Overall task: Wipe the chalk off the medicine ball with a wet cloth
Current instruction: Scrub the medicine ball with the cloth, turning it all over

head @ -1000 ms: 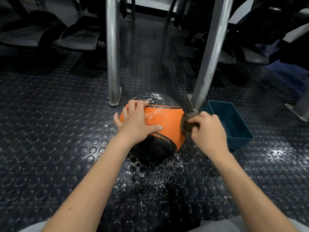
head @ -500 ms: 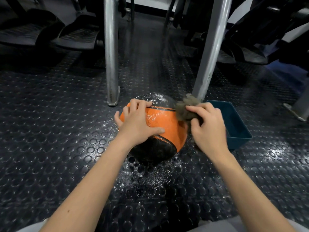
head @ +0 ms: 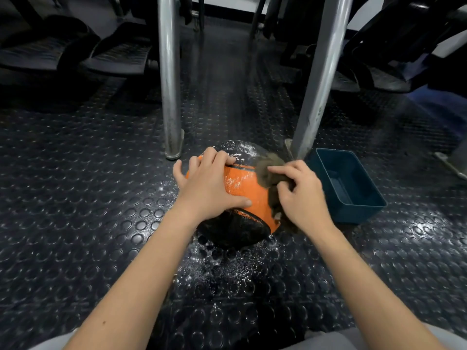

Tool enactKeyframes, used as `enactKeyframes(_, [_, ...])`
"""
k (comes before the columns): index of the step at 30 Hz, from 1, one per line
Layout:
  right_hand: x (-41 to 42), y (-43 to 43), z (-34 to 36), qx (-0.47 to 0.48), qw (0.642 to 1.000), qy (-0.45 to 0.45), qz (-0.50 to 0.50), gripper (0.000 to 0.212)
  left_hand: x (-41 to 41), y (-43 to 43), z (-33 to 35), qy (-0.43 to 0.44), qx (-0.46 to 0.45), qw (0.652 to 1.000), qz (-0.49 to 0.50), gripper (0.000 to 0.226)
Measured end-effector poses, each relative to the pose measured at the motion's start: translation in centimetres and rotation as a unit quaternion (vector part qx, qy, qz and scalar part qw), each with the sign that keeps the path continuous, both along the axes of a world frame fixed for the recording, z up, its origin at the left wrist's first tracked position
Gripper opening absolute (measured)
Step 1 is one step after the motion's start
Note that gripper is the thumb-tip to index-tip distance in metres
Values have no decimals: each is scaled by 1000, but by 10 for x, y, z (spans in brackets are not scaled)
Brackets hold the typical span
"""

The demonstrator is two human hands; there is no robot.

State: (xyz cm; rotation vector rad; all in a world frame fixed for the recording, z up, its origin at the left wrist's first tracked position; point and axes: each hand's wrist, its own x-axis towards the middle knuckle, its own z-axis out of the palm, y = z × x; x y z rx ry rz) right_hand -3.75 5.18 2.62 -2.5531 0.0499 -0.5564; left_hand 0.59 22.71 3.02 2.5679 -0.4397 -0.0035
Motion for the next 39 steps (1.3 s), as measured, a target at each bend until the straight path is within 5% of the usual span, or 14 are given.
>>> enactKeyframes(3, [-1,-14,-3,-2,995,62,-74,34,0,1,3,-18,13,999,-28,64])
enactKeyframes(6, [-6,-15,1,-24,993,72,-88,30,-3,-2,3,-27,-85,996,-22,49])
enactKeyframes(11, [-9,-20,23,31,988,124,-91,31,-6,-9,-11,17,-70,997,-9,91])
enactKeyframes(16, [-13,7,32,43,992,-116,-3,37,-4,-15,-12,26,-60,998,-14,93])
enactKeyframes(18, [-10,7,15,-4,996,-79,31,39,-4,-15,-10,28,-58,998,-14,92])
enactKeyframes(21, [-3,-18,5,-30,993,51,-98,39,-4,-12,-9,32,-61,997,-17,91])
enactKeyframes(23, [-5,-29,17,1,990,15,-143,39,-4,-12,-9,32,-69,997,-19,91])
enactKeyframes(26, [-9,-8,34,61,991,-118,-34,40,-6,-13,-8,31,-77,996,-14,91])
enactKeyframes(29, [-8,7,11,7,998,-54,30,39,-6,-13,-7,32,-70,997,-23,92])
enactKeyframes(32, [-3,-13,9,5,995,25,-92,36,-6,-12,-8,41,-49,997,-46,94])
enactKeyframes(34, [-5,-16,22,49,991,-8,-127,36,-5,-12,-8,43,-46,997,-51,95])
enactKeyframes(37, [-11,3,34,87,988,-125,-15,37,-4,-11,-6,44,-49,997,-41,96])
enactKeyframes(39, [-10,9,18,28,994,-88,52,36,-4,-10,-6,45,-54,997,-39,95])
